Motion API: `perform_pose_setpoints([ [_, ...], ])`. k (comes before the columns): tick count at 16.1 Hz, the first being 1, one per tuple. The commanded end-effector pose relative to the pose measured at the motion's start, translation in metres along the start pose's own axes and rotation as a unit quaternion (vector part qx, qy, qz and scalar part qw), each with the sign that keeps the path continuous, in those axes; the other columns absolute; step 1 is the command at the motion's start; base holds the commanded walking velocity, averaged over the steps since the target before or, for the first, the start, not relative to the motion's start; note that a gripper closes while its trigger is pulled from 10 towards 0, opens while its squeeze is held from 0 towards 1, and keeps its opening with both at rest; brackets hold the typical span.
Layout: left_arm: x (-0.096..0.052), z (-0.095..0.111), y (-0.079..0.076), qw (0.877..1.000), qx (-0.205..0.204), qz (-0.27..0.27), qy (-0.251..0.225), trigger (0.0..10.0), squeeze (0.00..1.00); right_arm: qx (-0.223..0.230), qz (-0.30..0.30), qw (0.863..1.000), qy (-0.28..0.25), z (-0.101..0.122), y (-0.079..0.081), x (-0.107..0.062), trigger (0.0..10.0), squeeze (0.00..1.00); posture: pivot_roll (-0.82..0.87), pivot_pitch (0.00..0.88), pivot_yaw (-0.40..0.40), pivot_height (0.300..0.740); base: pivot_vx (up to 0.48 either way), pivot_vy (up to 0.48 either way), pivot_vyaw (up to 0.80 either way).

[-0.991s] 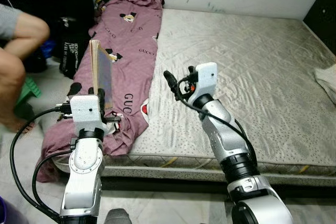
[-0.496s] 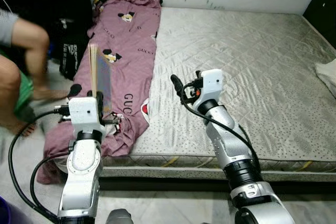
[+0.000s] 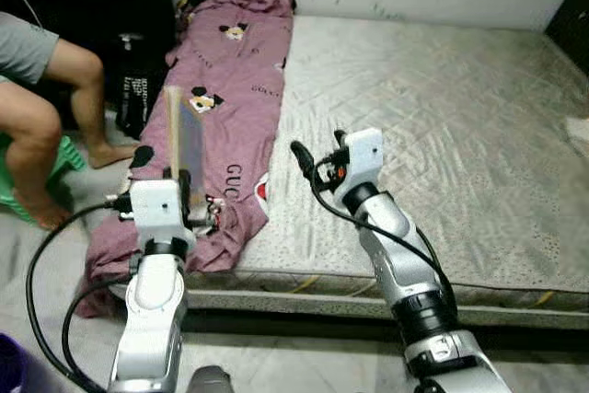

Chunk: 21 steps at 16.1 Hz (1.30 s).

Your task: Clean up the room

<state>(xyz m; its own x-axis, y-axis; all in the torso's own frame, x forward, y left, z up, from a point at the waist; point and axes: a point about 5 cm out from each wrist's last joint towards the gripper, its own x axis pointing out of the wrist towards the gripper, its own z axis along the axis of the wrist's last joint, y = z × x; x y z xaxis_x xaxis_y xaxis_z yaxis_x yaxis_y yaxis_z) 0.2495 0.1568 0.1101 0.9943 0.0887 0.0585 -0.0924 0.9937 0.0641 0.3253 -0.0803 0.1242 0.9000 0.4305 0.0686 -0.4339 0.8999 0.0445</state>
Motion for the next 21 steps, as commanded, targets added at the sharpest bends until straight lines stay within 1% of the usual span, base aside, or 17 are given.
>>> perform_pose_setpoints([
  [1, -0.003, 0.014, -0.001, 1.0, -0.001, 0.007, -0.031, 10.0, 0.0, 0.004, 0.011, 1.0, 0.011, -0.004, 0.003, -0.002, 10.0, 0.0, 0.0, 0.0, -0.069, 0.74, 0.0, 0.0, 0.0],
  [3, -0.006, 0.013, 0.0, 1.0, -0.006, 0.016, -0.027, 10.0, 0.0, 0.004, 0.017, 1.0, 0.014, -0.004, 0.005, -0.002, 10.0, 0.0, 0.0, 0.004, -0.068, 0.74, 0.0, 0.0, 0.0],
  [6, -0.006, 0.011, -0.005, 1.0, -0.007, 0.005, -0.023, 10.0, 0.0, 0.008, -0.002, 1.0, 0.01, -0.003, 0.001, -0.003, 10.0, 0.0, -0.02, 0.009, -0.039, 0.74, 0.0, 0.0, 0.0],
  [8, 0.003, 0.014, -0.013, 0.999, 0.009, -0.012, -0.032, 10.0, 0.0, 0.008, -0.029, 1.0, 0.007, -0.003, -0.007, -0.011, 10.0, 0.0, -0.07, 0.011, 0.001, 0.74, 0.0, 0.0, 0.0],
  [9, 0.006, 0.014, -0.016, 0.999, 0.009, -0.015, -0.031, 10.0, 0.0, 0.007, -0.037, 0.999, 0.005, -0.003, -0.01, -0.013, 10.0, 0.0, -0.08, 0.012, 0.008, 0.74, 0.0, 0.0, 0.0],
  [11, 0.011, 0.013, -0.02, 0.999, -0.016, -0.027, -0.022, 10.0, 0.0, 0.002, -0.052, 0.999, 0.003, -0.002, -0.015, -0.017, 10.0, 0.0, -0.1, 0.015, 0.025, 0.74, 0.0, 0.0, 0.0],
  [13, 0.011, 0.012, -0.024, 0.999, -0.013, -0.039, -0.023, 10.0, 0.0, -0.001, -0.055, 0.998, 0.001, 0.0, -0.017, -0.017, 10.0, 0.0, -0.11, 0.015, 0.024, 0.74, 0.0, 0.0, 0.0],
  [16, 0.01, 0.012, -0.024, 0.999, -0.014, -0.038, -0.023, 10.0, 0.0, -0.003, -0.051, 0.999, 0.001, 0.002, -0.016, -0.015, 10.0, 0.0, -0.1, 0.015, 0.012, 0.74, 0.0, 0.0, 0.0],
  [18, 0.009, 0.012, -0.022, 0.999, -0.018, -0.034, -0.024, 10.0, 0.0, -0.007, -0.043, 0.999, 0.003, 0.002, -0.013, -0.013, 10.0, 0.0, -0.09, 0.015, 0.005, 0.74, 0.0, 0.0, 0.0],
  [21, 0.008, 0.012, -0.019, 0.999, -0.013, -0.031, -0.025, 10.0, 0.0, -0.014, -0.033, 0.999, 0.006, 0.001, -0.01, -0.011, 10.0, 0.0, -0.07, 0.019, -0.009, 0.74, 0.0, 0.0, 0.0],
])
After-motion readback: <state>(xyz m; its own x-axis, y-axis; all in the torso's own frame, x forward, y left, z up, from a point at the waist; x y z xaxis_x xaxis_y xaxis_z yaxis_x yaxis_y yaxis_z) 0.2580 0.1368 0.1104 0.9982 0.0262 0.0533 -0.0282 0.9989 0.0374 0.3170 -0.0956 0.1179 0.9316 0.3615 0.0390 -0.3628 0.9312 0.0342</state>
